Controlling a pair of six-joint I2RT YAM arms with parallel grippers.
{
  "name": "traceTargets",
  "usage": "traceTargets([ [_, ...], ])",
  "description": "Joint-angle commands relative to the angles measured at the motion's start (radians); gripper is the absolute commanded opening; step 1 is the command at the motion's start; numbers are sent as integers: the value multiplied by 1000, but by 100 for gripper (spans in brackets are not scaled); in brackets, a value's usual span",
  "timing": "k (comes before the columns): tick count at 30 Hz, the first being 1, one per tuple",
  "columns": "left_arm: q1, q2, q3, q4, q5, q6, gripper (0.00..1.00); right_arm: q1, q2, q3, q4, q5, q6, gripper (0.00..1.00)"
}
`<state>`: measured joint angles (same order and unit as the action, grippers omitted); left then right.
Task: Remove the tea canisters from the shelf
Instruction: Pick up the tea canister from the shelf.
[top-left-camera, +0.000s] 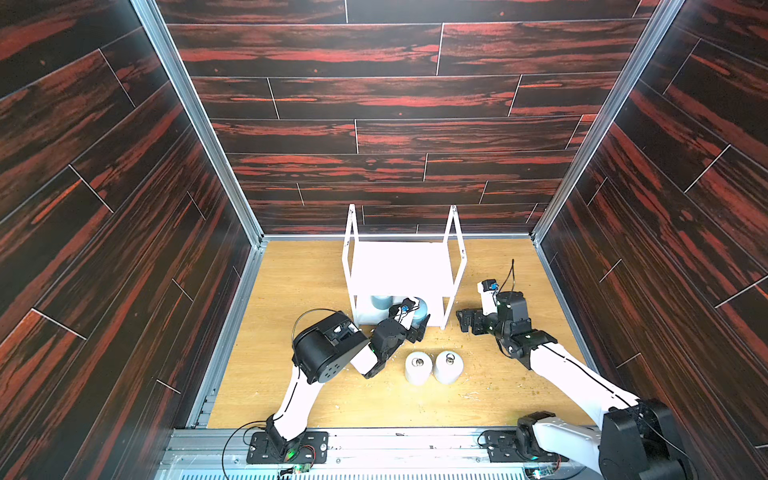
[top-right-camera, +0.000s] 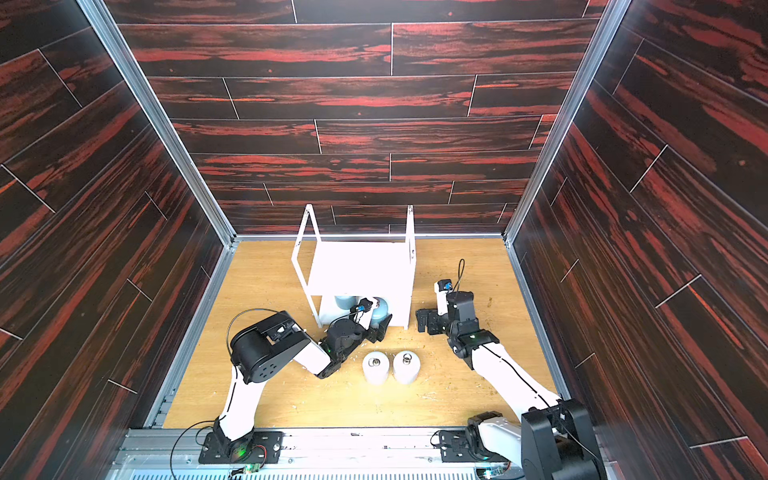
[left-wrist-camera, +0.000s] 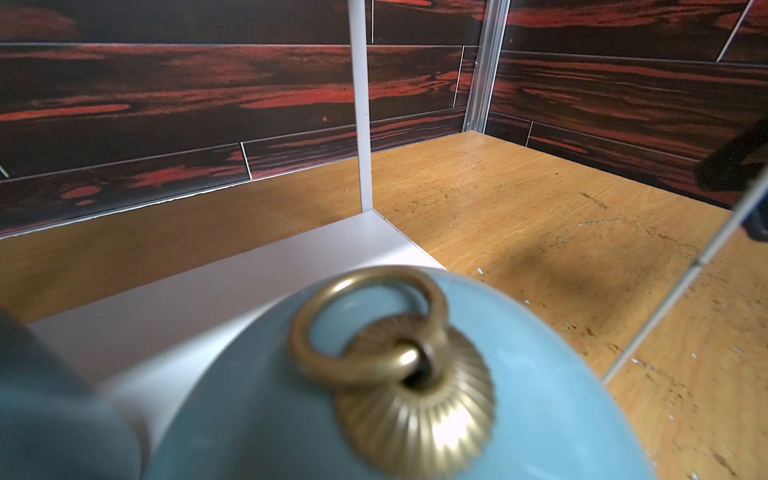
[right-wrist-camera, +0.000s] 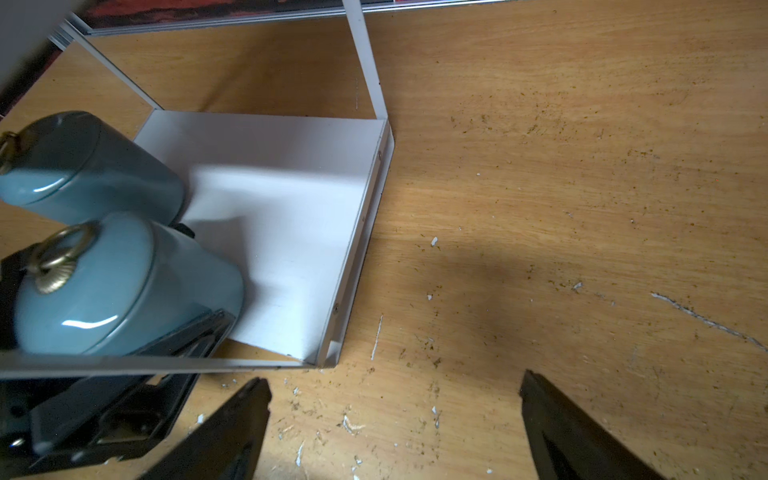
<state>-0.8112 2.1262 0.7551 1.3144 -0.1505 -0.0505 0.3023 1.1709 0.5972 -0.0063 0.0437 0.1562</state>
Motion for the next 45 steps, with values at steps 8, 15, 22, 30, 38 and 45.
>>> traceTargets([
  [8, -5, -91, -93, 25, -10, 41, 77, -7, -8, 0, 2, -8, -10, 98],
  [15, -12, -137, -152, 46, -23, 47, 77, -8, -9, 3, -1, -13, -9, 98],
  [22, -14, -157, -193, 89, -34, 23, 77, -8, -9, 4, -2, -11, -8, 98],
  [30, -29, -193, -224, 94, -54, 30, 76, -8, -10, 6, -4, -13, -8, 98],
  [38, -46, -254, -274, 94, -85, 43, 76, -8, -3, 6, 0, -21, -6, 98],
  [45, -55, -304, -335, 94, -125, 43, 76, -8, -5, 6, -1, -22, -7, 98],
])
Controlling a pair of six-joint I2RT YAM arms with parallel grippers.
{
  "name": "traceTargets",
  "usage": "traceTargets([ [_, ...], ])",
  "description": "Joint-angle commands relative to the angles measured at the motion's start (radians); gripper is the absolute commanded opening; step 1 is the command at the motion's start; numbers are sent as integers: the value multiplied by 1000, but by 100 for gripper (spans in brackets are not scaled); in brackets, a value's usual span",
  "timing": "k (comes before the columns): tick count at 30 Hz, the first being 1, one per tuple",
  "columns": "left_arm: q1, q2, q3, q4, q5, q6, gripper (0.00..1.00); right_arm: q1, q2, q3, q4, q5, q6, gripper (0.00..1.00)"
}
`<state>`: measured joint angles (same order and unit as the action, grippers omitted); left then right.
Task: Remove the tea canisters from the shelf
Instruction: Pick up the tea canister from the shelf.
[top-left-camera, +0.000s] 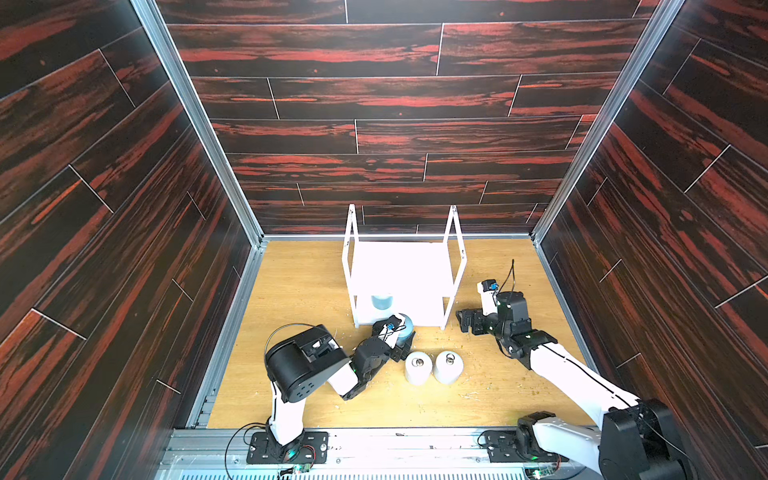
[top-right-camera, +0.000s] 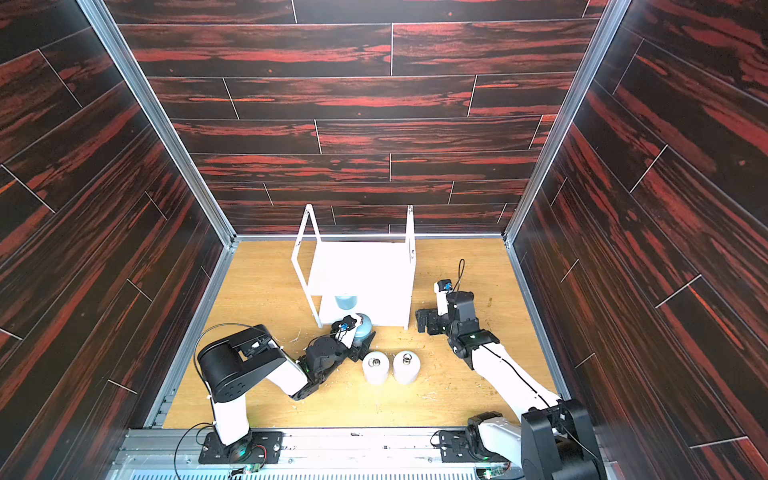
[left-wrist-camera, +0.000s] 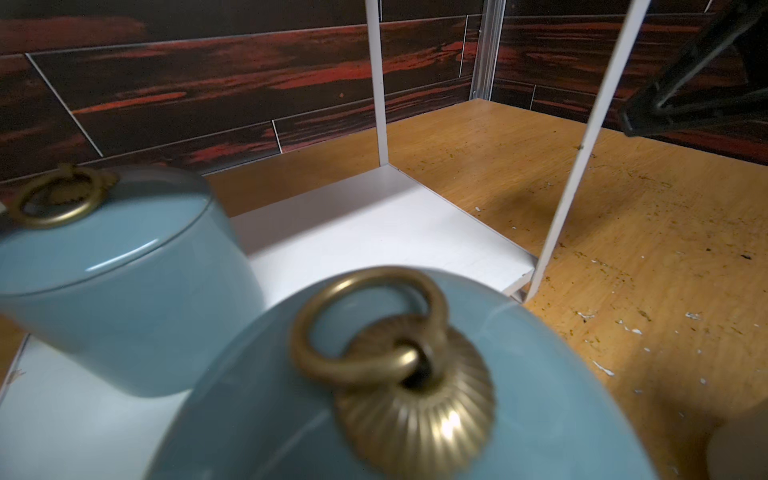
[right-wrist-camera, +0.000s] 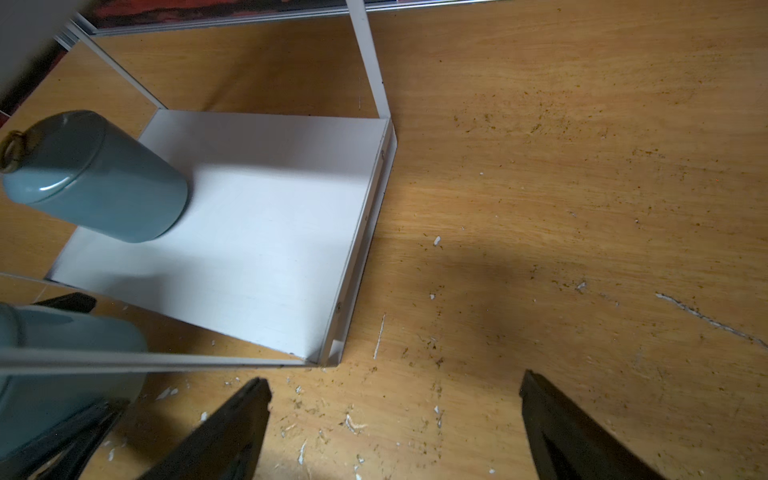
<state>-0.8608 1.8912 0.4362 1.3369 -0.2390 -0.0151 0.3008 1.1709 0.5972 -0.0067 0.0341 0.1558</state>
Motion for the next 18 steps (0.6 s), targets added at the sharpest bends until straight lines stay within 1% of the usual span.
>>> traceTargets([
  [1, -7, -77, -28, 71, -44, 4, 76, -8, -5, 6, -1, -13, -7, 98],
  [8, -18, -120, -90, 71, -75, -16, 76, -6, -3, 6, 2, -19, -4, 98],
  [11, -39, -126, -108, 71, -81, -23, 76, -6, -4, 7, 2, -16, -7, 98],
  [17, -78, -135, -168, 71, -129, -51, 76, -7, -8, 8, -3, -19, -6, 98],
  [18, -82, -156, -184, 71, -139, -61, 76, -6, -9, 8, -4, -19, -8, 98],
])
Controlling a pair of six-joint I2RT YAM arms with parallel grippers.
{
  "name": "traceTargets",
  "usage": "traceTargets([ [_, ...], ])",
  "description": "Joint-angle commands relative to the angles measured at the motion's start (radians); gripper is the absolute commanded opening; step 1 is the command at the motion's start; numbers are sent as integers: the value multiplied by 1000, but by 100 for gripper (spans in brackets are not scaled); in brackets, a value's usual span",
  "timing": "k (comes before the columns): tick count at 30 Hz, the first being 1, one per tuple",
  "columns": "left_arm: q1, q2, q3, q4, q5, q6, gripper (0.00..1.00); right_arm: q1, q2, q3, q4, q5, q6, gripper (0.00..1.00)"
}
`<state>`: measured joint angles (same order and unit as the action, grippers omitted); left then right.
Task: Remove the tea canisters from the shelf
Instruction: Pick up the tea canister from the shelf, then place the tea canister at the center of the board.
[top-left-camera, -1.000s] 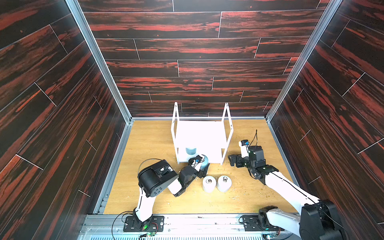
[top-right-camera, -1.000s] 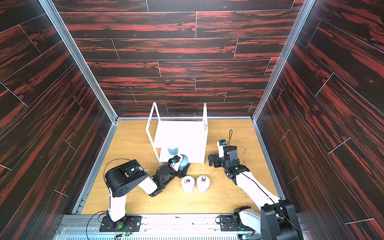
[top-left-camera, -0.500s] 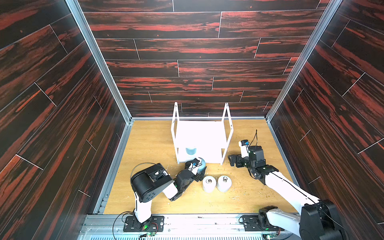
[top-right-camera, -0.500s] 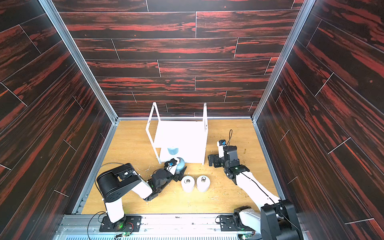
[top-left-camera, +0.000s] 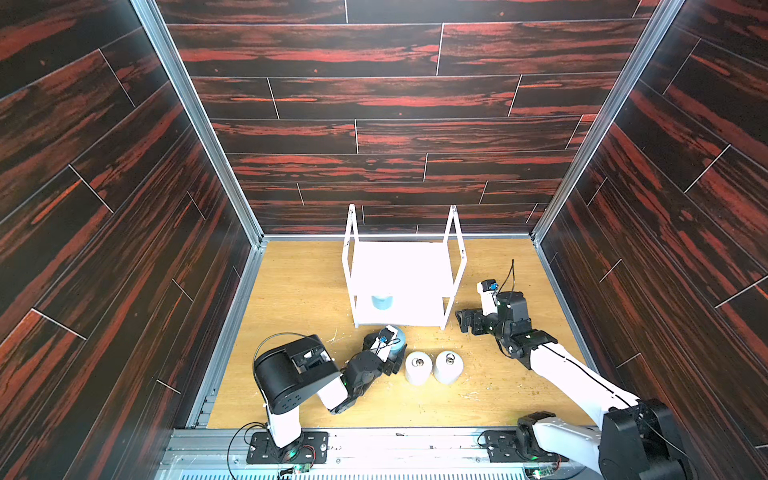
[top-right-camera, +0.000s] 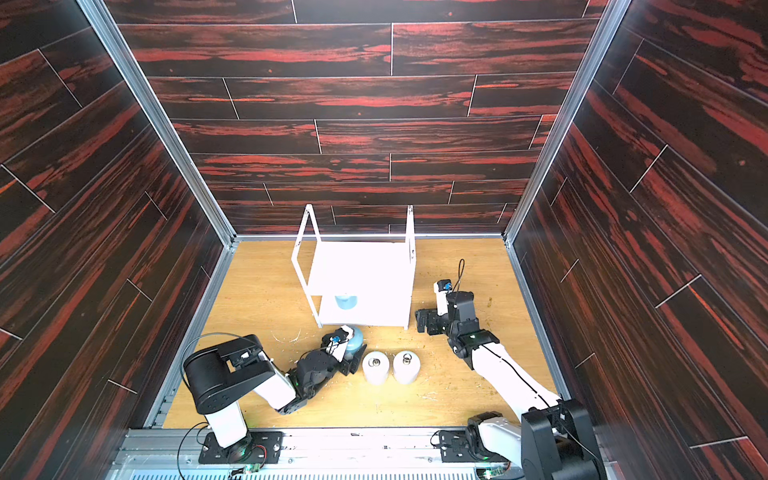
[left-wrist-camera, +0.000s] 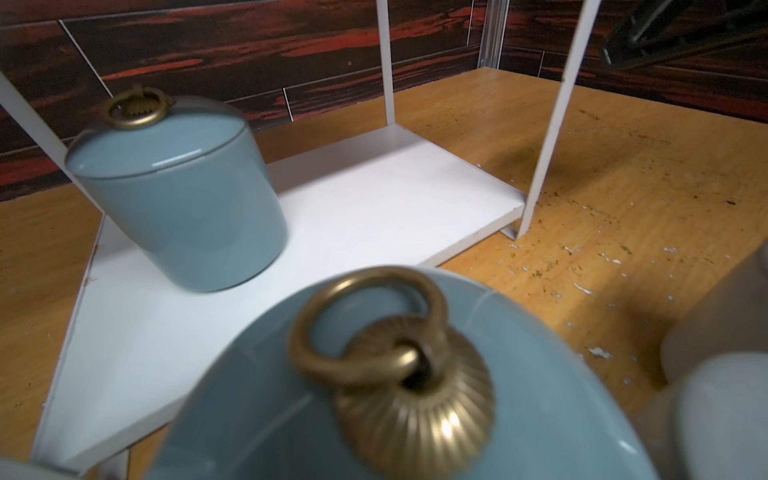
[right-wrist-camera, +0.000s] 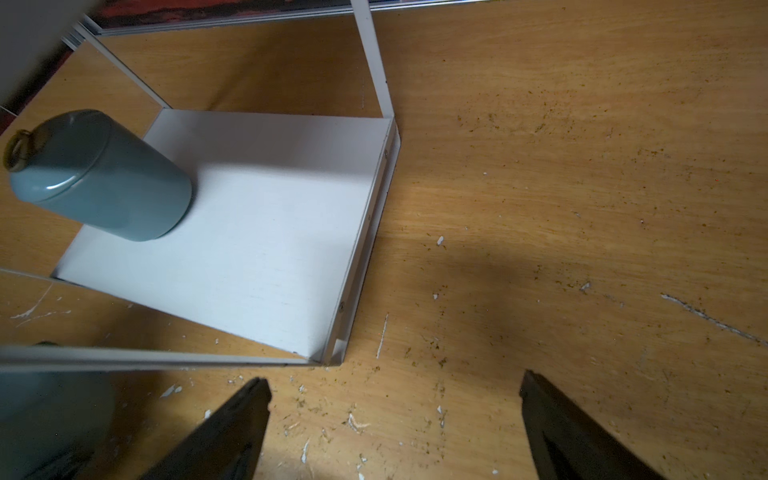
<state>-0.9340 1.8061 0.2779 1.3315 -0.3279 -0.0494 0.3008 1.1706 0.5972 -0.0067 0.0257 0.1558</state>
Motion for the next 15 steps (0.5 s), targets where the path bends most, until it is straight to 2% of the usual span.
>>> traceTargets([
  [1, -11, -86, -41, 77, -56, -34, 76, -6, -10, 8, -4, -8, -8, 98],
  [7, -25, -126, -111, 77, -84, -68, 76, -7, -9, 6, 0, -13, -4, 98],
  [15, -74, -120, -130, 77, -96, -109, 76, -6, -9, 1, 2, -17, -2, 98],
])
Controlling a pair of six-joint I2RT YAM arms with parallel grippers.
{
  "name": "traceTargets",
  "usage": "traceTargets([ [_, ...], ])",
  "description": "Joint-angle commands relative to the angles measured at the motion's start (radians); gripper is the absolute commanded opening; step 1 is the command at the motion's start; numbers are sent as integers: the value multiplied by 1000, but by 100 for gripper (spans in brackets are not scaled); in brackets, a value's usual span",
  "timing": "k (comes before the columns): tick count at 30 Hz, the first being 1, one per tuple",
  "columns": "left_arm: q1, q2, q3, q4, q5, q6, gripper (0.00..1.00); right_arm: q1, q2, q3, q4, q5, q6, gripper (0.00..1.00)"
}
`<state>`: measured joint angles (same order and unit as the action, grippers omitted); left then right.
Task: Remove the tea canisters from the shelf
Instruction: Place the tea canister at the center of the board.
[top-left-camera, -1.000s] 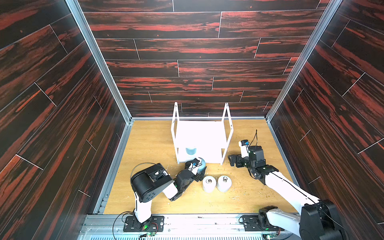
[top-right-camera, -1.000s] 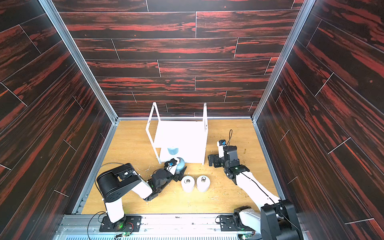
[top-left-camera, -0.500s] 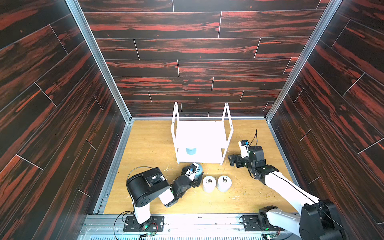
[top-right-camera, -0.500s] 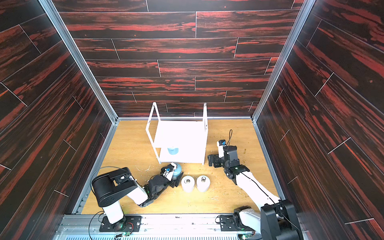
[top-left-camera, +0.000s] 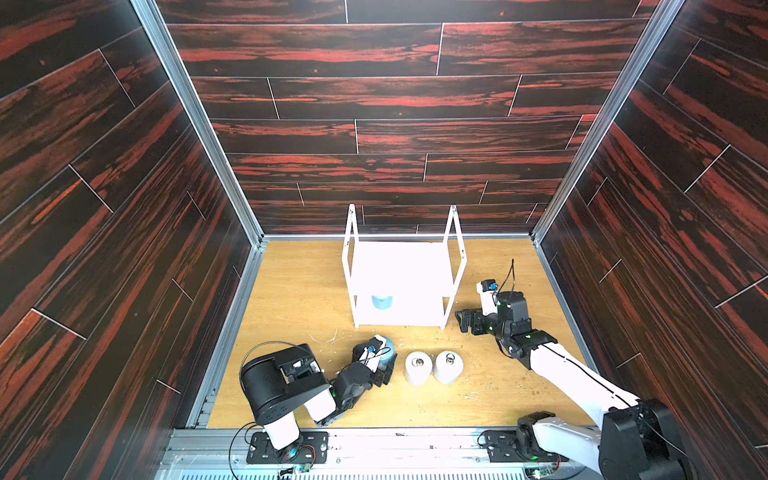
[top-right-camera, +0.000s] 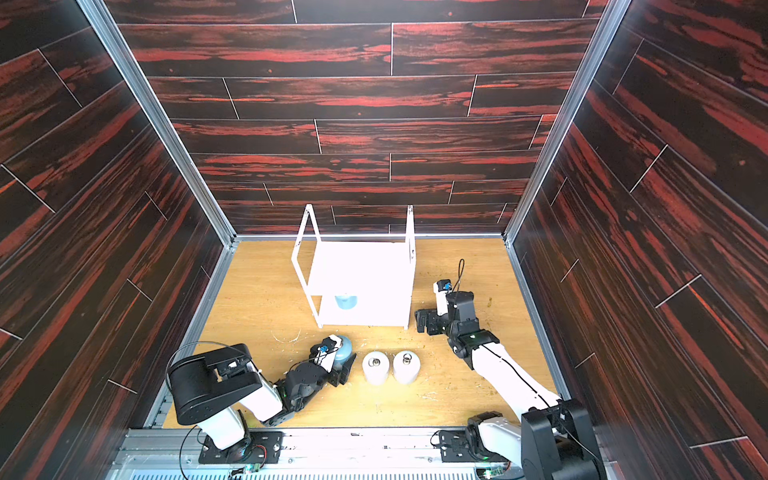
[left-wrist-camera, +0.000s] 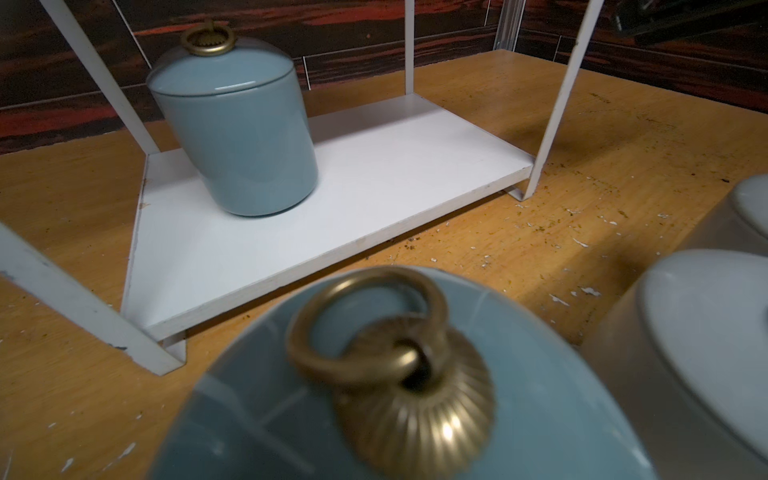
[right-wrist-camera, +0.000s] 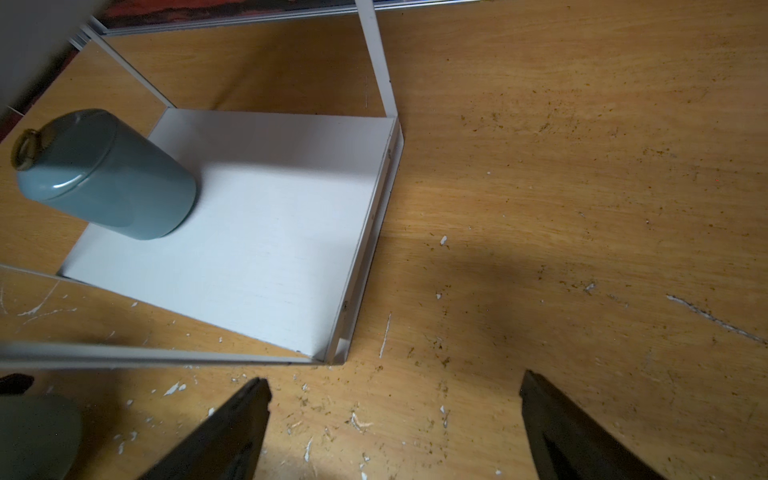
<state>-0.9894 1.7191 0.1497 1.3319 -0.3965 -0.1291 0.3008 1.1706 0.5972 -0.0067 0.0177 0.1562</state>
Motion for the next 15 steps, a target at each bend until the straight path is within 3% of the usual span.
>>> traceTargets([
  [1, -25, -32, -6, 76, -36, -36, 76, -6, -9, 1, 2, -7, -3, 98],
  [15, -67, -7, -5, 77, -63, -84, 78, -7, -15, -4, 2, -3, -4, 98],
])
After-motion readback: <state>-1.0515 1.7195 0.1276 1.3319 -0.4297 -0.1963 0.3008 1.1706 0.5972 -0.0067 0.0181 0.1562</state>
